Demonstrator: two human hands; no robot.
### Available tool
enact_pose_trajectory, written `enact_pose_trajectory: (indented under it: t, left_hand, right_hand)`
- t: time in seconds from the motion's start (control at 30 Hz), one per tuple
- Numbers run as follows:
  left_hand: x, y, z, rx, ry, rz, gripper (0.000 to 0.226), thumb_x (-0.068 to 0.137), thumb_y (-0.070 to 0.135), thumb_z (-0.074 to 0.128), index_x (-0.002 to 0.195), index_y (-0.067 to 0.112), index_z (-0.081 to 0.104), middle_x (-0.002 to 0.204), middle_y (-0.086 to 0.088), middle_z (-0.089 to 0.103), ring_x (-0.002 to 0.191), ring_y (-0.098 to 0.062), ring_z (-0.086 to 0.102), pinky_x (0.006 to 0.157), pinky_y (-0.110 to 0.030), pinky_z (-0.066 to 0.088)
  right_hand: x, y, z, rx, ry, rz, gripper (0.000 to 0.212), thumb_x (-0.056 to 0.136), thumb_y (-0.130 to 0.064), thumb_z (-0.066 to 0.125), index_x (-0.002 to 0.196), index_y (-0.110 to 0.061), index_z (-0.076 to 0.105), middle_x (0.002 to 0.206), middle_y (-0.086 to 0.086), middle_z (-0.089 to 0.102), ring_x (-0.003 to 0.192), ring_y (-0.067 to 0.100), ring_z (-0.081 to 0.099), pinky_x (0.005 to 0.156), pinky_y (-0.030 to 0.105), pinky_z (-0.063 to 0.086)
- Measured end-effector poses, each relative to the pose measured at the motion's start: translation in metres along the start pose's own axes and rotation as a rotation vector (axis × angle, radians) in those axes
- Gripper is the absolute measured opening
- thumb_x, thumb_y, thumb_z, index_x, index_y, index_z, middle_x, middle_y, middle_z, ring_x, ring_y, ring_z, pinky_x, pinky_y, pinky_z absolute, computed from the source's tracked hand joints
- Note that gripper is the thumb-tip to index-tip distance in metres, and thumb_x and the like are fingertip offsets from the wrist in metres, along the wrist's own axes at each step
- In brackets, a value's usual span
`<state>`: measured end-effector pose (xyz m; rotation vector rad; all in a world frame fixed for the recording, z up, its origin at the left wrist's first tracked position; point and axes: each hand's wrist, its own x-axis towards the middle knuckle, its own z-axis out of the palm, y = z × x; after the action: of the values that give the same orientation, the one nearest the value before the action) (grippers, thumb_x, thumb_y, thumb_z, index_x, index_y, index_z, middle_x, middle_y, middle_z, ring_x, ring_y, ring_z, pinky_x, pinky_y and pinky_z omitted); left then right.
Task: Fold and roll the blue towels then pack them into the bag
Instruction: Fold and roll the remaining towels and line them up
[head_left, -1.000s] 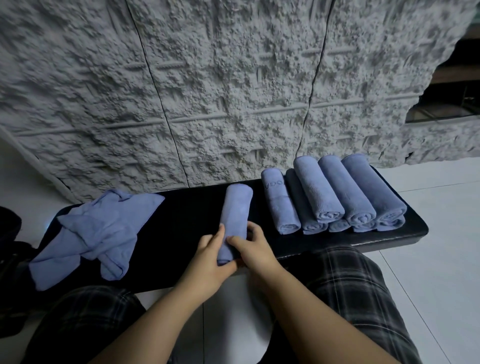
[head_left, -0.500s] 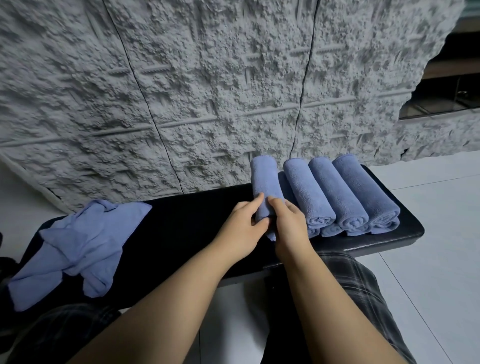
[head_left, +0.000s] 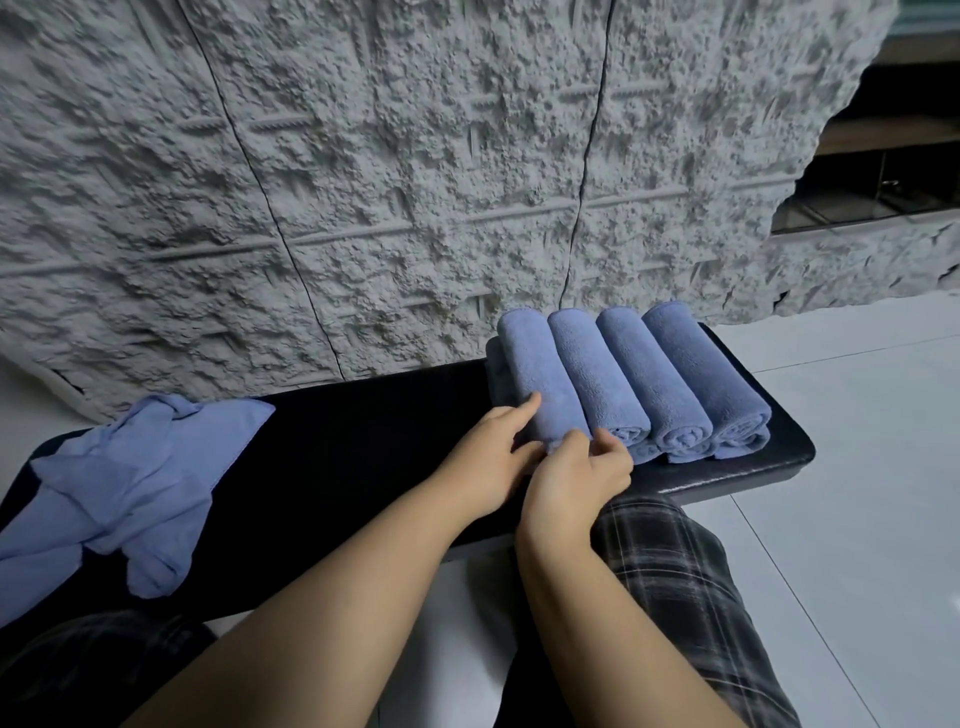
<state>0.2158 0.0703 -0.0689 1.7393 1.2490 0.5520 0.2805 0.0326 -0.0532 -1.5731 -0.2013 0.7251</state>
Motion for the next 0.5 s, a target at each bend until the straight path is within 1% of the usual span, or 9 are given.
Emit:
enact_pose_trajectory:
  t: [0.03,0.1,0.17,0.23,0.3,0.37,0.43,0.5]
  left_hand:
    - [-0.001,0.0,-0.001,0.008,-0.032,0.008,0.056,0.095,0.01,0.051,0.146,0.015,0.029,0.14,-0.011,0.038,0.122,-0.024,0.045,0.106,-0.027,0.032]
    - [-0.005,0.001,-0.007,0.057,-0.09,0.013,0.054,0.097,0.018,0.049,0.147,0.017,0.028,0.149,-0.006,0.033,0.136,-0.024,0.034,0.111,-0.029,0.026]
    - [-0.01,0.0,-0.014,0.097,-0.113,0.007,0.052,0.098,0.026,0.047,0.147,0.02,0.028,0.152,-0.002,0.029,0.139,-0.019,0.028,0.112,-0.028,0.023]
    - [-0.018,-0.002,-0.019,0.058,-0.103,0.015,0.051,0.098,0.026,0.047,0.146,0.021,0.031,0.151,0.0,0.031,0.138,-0.015,0.03,0.114,-0.029,0.023]
    - [-0.028,-0.012,-0.023,0.034,-0.039,0.048,0.053,0.093,0.022,0.054,0.143,0.02,0.037,0.146,-0.001,0.038,0.135,-0.015,0.036,0.113,-0.031,0.027]
    - [-0.043,-0.03,-0.034,0.143,0.078,0.071,0.05,0.091,0.017,0.057,0.139,0.02,0.043,0.14,0.0,0.045,0.13,-0.014,0.041,0.11,-0.026,0.031]
    - [-0.063,-0.054,-0.054,0.312,0.232,0.031,0.046,0.092,0.017,0.056,0.137,0.024,0.046,0.138,0.005,0.045,0.129,-0.012,0.039,0.109,-0.026,0.031]
    - [-0.086,-0.082,-0.078,0.49,0.346,-0.076,0.045,0.093,0.022,0.053,0.137,0.025,0.044,0.142,0.005,0.039,0.133,-0.014,0.032,0.11,-0.031,0.028]
  right_hand:
    - [-0.001,-0.001,-0.001,-0.014,0.004,-0.055,0.034,0.09,-0.005,0.046,0.123,-0.005,0.045,0.118,0.005,0.035,0.105,0.018,0.042,0.091,0.021,0.031]
    - [-0.005,-0.001,-0.001,-0.042,-0.004,-0.151,0.031,0.089,-0.004,0.048,0.12,-0.004,0.046,0.112,0.001,0.034,0.11,0.022,0.042,0.094,0.024,0.031]
    - [-0.01,0.0,0.0,-0.079,-0.032,-0.251,0.03,0.089,-0.005,0.05,0.119,-0.003,0.046,0.112,0.0,0.033,0.114,0.024,0.039,0.101,0.032,0.032]
    - [-0.015,0.003,-0.001,-0.126,-0.085,-0.37,0.032,0.088,-0.014,0.049,0.118,-0.005,0.046,0.113,-0.002,0.034,0.111,0.019,0.037,0.103,0.036,0.031]
    - [-0.02,0.007,0.0,-0.17,-0.158,-0.533,0.04,0.083,-0.025,0.046,0.117,-0.003,0.047,0.114,-0.001,0.036,0.11,0.018,0.037,0.102,0.034,0.03]
    - [-0.026,0.012,0.001,-0.224,-0.233,-0.699,0.043,0.082,-0.028,0.042,0.114,0.001,0.048,0.112,0.0,0.037,0.109,0.02,0.039,0.099,0.031,0.029]
    - [-0.03,0.018,0.003,-0.295,-0.315,-0.795,0.037,0.085,-0.022,0.046,0.112,0.002,0.049,0.109,0.0,0.039,0.107,0.019,0.039,0.096,0.03,0.03]
    - [-0.033,0.028,0.006,-0.435,-0.425,-0.797,0.031,0.086,-0.013,0.053,0.114,0.0,0.05,0.11,0.004,0.043,0.109,0.021,0.04,0.096,0.031,0.031]
